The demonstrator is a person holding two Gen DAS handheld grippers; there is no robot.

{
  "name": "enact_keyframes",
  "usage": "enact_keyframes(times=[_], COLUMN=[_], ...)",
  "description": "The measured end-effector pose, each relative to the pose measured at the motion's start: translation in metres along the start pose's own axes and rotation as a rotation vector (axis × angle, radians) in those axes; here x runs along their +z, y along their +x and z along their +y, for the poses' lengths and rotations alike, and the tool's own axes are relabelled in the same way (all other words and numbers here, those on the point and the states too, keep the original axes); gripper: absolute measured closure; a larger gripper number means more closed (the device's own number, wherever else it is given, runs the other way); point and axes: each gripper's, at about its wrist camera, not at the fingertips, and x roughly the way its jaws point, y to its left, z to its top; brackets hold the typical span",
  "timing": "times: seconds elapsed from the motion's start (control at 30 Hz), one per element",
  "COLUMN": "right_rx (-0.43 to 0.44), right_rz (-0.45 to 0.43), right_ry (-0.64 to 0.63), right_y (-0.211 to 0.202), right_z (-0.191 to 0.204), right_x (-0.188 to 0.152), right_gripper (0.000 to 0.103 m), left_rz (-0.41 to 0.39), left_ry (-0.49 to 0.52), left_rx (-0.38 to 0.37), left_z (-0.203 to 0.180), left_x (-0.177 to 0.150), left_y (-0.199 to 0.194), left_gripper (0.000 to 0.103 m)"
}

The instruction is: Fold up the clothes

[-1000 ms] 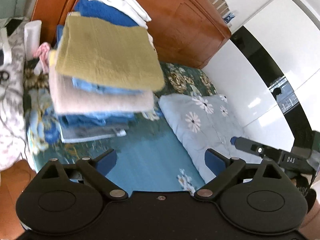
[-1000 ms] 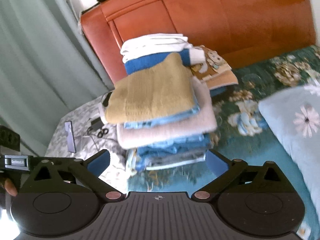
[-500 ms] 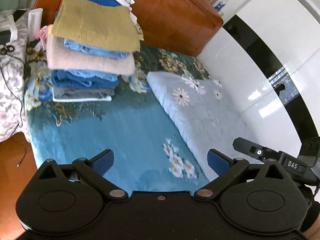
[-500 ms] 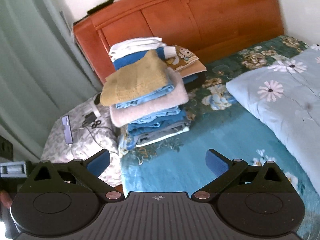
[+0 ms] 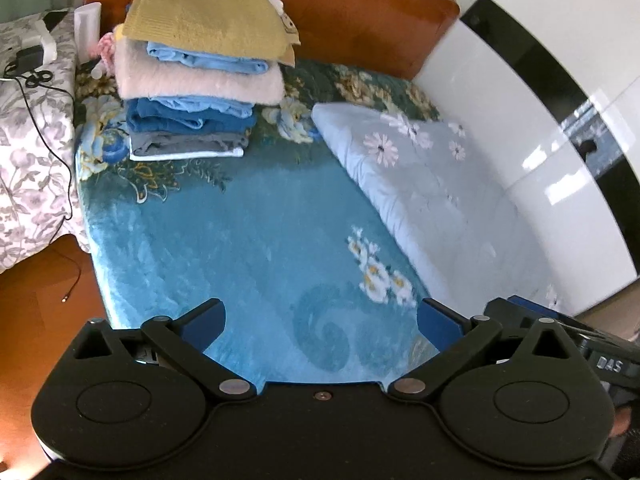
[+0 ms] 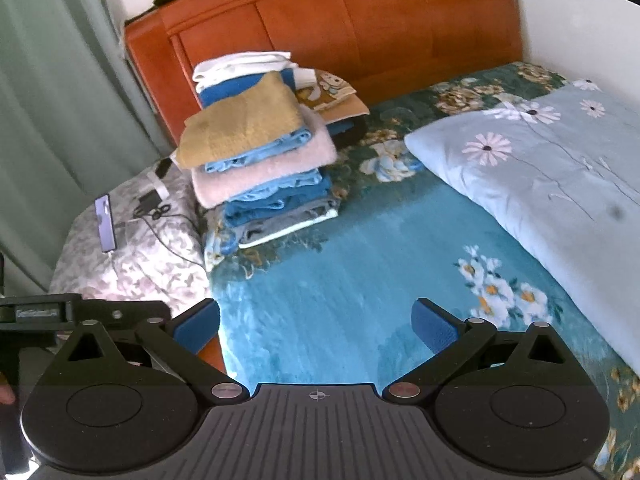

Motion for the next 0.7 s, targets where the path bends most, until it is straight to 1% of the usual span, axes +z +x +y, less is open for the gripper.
enact_keyframes(times=[0.13,0.23,0.33,0.43,0.53,0.7], right_rx=[-0.028,-0.049,-0.062,-0.071,-0.09,-0.115], right_rz=[0.005,0.003,0.002,-0.002,-0.005,0.004], right_ry=[0.012,0.019,0.018,-0.01,-0.04,-0.045], right_y=[-0.007,-0.012,-0.019,-0.026,-0.034,-0.044], right_z=[0.011,0.021,0.033,0.047,0.06,0.075], right_x=[-0.013,-0.021,-0.027,-0.032,-0.036,-0.046], right_gripper=[0.0,0.0,0.0,0.0,0.0,0.0], left_rz=[0.063,0.057,0.05,0.042,0.045,0.038], left_ry=[0.047,0.09,0.103,0.125,0.115,0.112], left_rx=[-0.015,-0.022,-0.015,-0.003,-0.015,-0.016], left_z=[-0.003,-0.003,0.0,0.005,0.011,0.015], left_x=[0.0,-0.004,-0.007,-0.011,-0.014,-0.019], left_y=[0.002,-0.005,-0.013,-0.021,-0.029,-0.042], left_gripper=[0.002,0.002,0.002,0.002,0.002,0.002])
